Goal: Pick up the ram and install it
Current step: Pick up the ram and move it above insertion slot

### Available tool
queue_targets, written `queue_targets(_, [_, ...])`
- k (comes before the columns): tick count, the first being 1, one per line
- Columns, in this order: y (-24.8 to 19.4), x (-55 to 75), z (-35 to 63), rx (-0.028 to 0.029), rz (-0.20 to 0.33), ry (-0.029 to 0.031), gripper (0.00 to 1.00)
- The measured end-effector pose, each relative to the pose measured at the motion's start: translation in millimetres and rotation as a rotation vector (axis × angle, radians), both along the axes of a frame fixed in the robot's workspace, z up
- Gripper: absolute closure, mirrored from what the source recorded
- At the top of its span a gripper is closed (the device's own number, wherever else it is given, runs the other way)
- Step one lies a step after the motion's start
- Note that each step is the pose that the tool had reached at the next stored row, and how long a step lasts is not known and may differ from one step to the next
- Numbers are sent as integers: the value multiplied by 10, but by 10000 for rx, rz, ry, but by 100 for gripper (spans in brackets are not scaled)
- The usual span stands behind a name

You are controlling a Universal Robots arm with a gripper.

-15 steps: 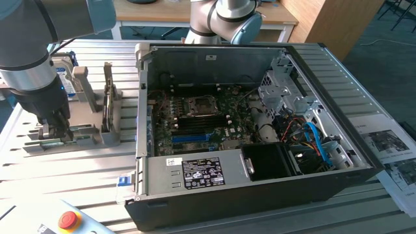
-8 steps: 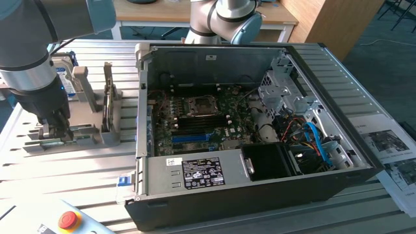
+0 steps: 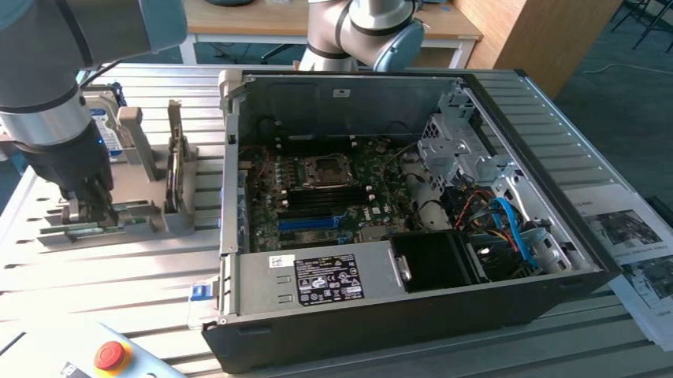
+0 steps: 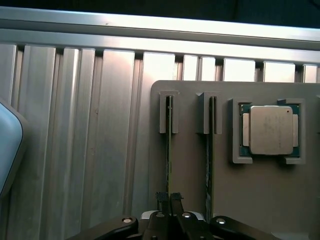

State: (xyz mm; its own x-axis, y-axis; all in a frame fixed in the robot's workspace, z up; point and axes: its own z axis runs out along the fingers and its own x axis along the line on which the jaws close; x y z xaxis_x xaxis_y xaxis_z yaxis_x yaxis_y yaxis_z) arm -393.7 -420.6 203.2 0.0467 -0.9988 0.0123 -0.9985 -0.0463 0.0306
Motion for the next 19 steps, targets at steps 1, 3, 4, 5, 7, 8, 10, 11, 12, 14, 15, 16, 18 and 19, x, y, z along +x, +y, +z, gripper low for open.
queue_targets(1, [0, 0, 8, -1, 0, 1, 88])
queue_targets(3, [-1, 0, 31, 0, 0, 1, 88])
queue_targets(4, [-1, 0, 45, -1, 0, 1, 88])
queue_targets(5, [-1, 0, 61, -1, 0, 1, 88])
queue_targets(7, [-1, 0, 97, -1, 0, 1, 88])
queue_targets(8, [-1, 0, 116, 0, 0, 0, 88])
queue_targets(10, [-1, 0, 150, 0, 0, 1, 88])
queue_targets(11, [-1, 0, 166, -1, 0, 1, 88])
queue_targets(12, [-1, 0, 181, -1, 0, 1, 88])
queue_targets(14, [-1, 0, 211, 0, 0, 0, 88])
queue_targets(15, [-1, 0, 226, 0, 0, 0, 88])
queue_targets(16, [-1, 0, 241, -1, 0, 1, 88])
queue_targets(18, [-1, 0, 271, -1, 0, 0, 88])
queue_targets(19, [-1, 0, 286, -1, 0, 1, 88])
